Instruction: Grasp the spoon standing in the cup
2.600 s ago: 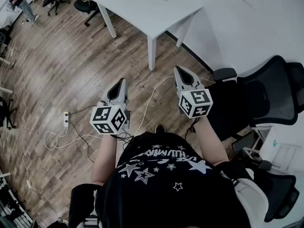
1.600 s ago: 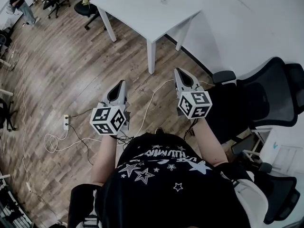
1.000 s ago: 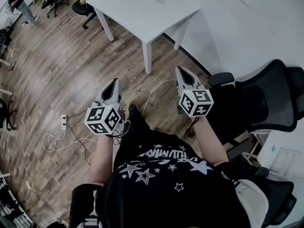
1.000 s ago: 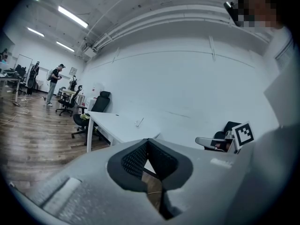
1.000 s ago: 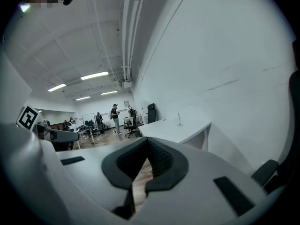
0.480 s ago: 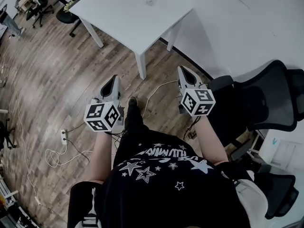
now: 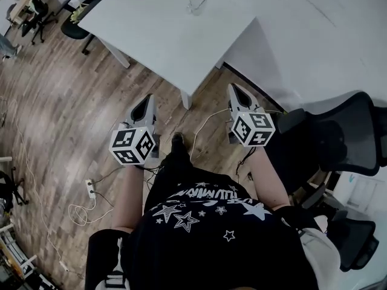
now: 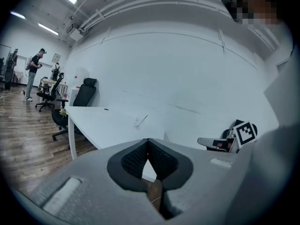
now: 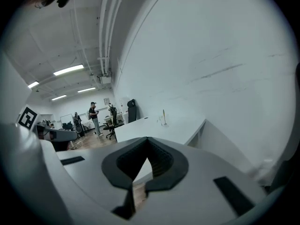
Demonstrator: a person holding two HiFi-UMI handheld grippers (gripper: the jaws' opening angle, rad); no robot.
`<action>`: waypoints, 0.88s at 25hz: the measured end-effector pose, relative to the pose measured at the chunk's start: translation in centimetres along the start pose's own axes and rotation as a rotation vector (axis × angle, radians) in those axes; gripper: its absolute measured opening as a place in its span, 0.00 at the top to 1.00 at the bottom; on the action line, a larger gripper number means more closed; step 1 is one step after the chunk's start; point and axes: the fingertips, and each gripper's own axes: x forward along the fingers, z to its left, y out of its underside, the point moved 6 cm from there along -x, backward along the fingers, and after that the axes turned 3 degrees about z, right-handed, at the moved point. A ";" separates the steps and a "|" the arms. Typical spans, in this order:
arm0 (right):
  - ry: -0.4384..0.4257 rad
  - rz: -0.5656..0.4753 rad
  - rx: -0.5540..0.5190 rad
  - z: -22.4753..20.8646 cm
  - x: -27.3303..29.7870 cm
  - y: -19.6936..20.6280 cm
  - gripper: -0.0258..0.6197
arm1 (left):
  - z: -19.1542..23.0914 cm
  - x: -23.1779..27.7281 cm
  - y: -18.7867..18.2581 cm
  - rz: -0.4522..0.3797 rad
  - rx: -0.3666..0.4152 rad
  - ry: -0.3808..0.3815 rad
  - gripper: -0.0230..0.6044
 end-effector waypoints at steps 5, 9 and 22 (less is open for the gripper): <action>0.048 0.008 0.011 0.1 5.4 -2.0 0.95 | 4.0 3.9 -2.4 0.022 -0.002 0.033 0.95; 0.086 0.003 0.011 0.3 9.5 -3.9 0.95 | 7.3 6.8 -4.1 0.041 -0.008 0.063 0.95; 0.213 -0.040 0.010 -2.2 22.3 -9.4 0.95 | 14.0 13.6 -7.7 0.062 -0.019 0.130 0.95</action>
